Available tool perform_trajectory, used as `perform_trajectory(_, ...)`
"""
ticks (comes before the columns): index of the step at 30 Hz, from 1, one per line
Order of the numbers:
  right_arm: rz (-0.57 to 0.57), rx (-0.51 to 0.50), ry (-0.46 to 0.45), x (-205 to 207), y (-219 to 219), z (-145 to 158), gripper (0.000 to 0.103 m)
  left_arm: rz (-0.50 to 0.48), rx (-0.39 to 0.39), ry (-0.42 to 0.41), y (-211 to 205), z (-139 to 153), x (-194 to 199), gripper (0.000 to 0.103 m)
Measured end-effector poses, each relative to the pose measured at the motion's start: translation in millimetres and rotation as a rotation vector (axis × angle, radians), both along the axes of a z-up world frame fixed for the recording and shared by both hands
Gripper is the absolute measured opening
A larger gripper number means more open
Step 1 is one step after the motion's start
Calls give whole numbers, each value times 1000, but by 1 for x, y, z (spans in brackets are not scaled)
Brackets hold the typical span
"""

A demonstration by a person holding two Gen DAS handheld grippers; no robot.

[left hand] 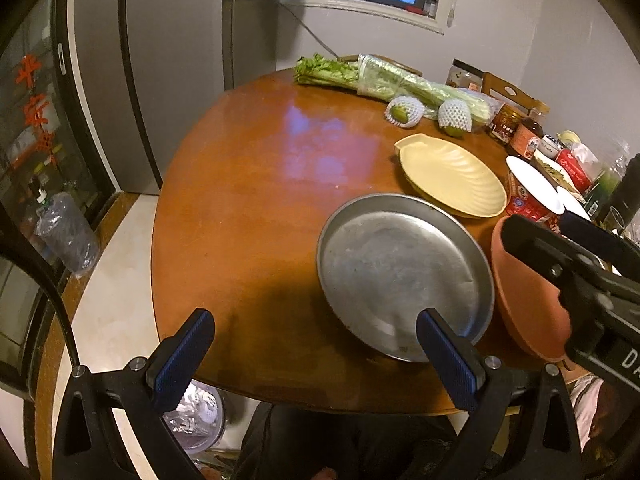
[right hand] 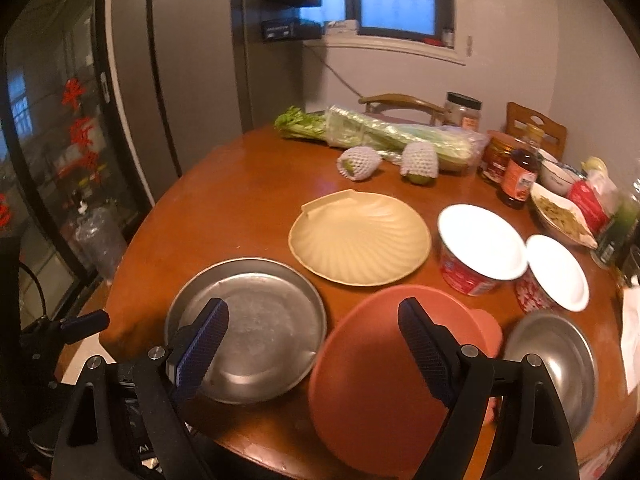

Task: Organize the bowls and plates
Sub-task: 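Reach the left gripper to the silver tray rim and close on it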

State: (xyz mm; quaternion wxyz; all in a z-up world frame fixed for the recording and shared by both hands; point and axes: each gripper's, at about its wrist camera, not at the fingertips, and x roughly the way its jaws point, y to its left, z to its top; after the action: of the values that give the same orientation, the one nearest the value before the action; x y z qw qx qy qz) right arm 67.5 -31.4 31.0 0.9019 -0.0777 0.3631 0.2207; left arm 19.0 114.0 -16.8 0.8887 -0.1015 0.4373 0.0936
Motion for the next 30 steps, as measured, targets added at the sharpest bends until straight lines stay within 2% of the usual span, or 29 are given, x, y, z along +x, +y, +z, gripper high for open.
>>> perform_trajectory(5,70,-23,39,12,18,-10,66,-14,-29,24,4,-7,4,101)
perform_trajectory(9,96,-53,70,23,27,-21,55,-16,-18,33,5,-9,7,99)
perform_trajectory(11,101,-69,76,28,30,-25,47,-21,-14,41,4,-11,9,92)
perform_trajectory(16,113,-106,90,38,33,-35,40,-52,-32,66,0,-16,15,63)
perform_trajectory(17,122,-115,93,40,34,-37,37,-55,-24,61,-1,-15,15,61)
perform_trajectory(25,164,-142,125,50,41,-46,19,-82,-27,60,-6,-14,24,27)
perform_trajectory(30,188,-83,170,50,45,-48,15,-91,-35,56,-2,-15,31,19)
